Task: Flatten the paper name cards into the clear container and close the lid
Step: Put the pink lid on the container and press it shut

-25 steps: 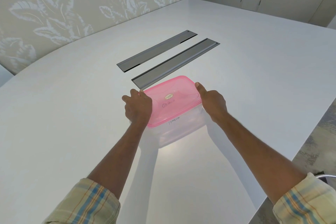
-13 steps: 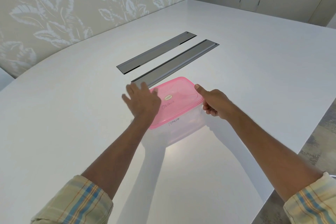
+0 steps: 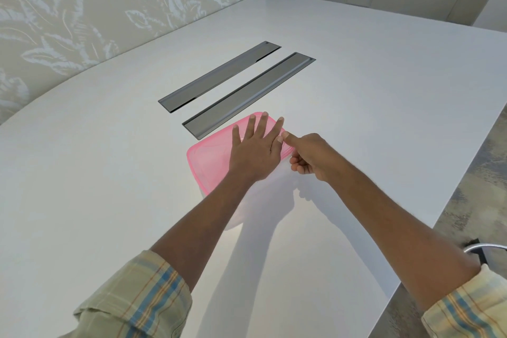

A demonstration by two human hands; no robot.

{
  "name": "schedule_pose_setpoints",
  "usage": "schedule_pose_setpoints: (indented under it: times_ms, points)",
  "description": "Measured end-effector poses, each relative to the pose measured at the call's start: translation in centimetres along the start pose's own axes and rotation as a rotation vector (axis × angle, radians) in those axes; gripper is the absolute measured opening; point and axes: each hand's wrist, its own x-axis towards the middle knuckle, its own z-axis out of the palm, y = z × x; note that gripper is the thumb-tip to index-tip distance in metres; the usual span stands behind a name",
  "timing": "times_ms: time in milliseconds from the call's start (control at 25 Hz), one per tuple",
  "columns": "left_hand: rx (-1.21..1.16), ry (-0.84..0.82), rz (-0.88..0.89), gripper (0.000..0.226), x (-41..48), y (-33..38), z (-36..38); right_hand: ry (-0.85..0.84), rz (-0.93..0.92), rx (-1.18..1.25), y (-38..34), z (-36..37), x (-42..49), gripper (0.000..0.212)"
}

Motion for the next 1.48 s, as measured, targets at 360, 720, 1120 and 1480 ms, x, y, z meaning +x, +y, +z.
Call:
schedule_pose_setpoints:
  times_ms: [360, 720, 1120, 1480]
  points:
    - [0.073, -0.028, 0.045, 0.057, -0.2, 0.1, 0.2, -0.061, 0.039, 0.055, 0.1, -0.5, -0.2, 0.041]
    - [-0.2, 0.184, -0.332, 0.052, -1.2, -4.7, -3.3, 0.023, -0.068, -0.159, -1.0, -2.0, 0.5, 0.053]
    - [-0.607, 0.093, -0.575, 0.034, -3.0, -9.3, -6.5, 0.207, -0.237, -0.102, -3.0, -0.1, -1.0, 0.04]
    - [-0.638, 0.142, -0.604, 0.036, -3.5, -10.2, -11.9, -0.002, -0.175, 0.265, -6.2, 0.7, -2.2, 0.025]
